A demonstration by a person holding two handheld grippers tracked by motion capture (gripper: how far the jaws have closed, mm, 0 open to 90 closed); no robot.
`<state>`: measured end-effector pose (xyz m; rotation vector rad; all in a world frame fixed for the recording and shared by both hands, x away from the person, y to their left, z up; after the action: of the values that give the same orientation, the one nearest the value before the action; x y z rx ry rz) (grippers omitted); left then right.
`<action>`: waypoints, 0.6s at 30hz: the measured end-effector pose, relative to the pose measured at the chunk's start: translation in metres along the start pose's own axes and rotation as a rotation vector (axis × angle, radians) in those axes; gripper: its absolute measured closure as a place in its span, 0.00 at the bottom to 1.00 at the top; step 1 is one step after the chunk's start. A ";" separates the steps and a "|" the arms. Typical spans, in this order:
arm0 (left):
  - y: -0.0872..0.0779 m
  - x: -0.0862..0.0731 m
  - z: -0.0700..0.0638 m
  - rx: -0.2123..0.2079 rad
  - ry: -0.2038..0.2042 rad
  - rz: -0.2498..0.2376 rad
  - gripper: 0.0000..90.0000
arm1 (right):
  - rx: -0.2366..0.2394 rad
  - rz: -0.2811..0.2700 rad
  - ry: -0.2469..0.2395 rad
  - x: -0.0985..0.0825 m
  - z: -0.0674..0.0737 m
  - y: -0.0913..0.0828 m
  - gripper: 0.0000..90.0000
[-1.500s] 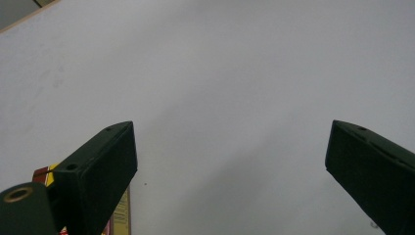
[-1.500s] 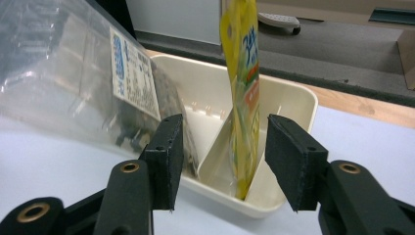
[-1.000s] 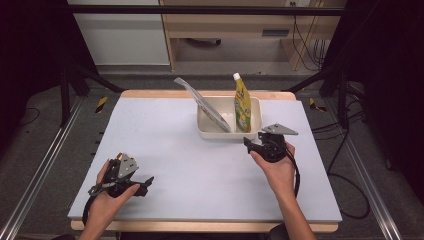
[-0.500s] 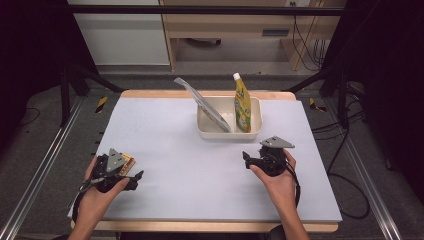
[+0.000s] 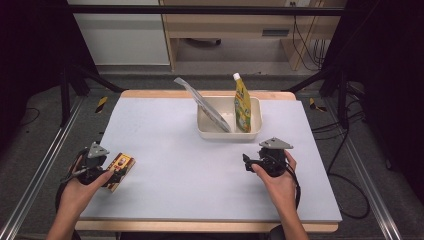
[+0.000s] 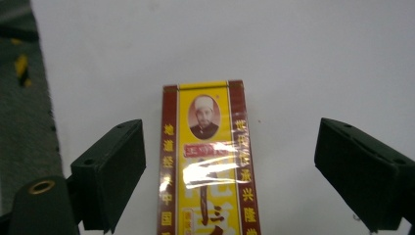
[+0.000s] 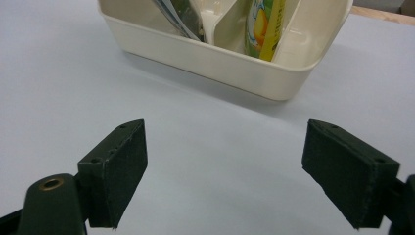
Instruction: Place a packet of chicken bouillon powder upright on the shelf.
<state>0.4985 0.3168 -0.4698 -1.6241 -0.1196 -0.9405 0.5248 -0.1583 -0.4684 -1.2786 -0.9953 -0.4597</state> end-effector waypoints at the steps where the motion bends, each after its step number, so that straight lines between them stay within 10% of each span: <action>1: 0.002 -0.001 0.001 0.002 -0.003 0.021 0.13 | 0.001 0.003 -0.003 -0.001 0.000 0.000 0.19; 11: 0.009 -0.016 0.012 -0.011 -0.042 0.266 0.13 | 0.031 0.054 -0.037 -0.005 0.010 0.006 0.19; 18: 0.014 -0.022 0.008 -0.028 0.007 0.381 0.15 | 0.037 0.060 -0.066 -0.007 0.010 0.008 0.19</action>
<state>0.4951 0.3283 -0.4947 -1.5964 0.2036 -0.6552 0.5233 -0.1480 -0.4794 -1.2934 -1.0128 -0.3530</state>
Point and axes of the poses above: each handheld gripper's, and its own axes: y roughly forward along the jaws, x roughly out of its top, z roughly to its left, the point moved 6 cm from there along y, roughly forward along the jaws, and after that the axes turned 3 degrees about -x, right-handed, at the moved point
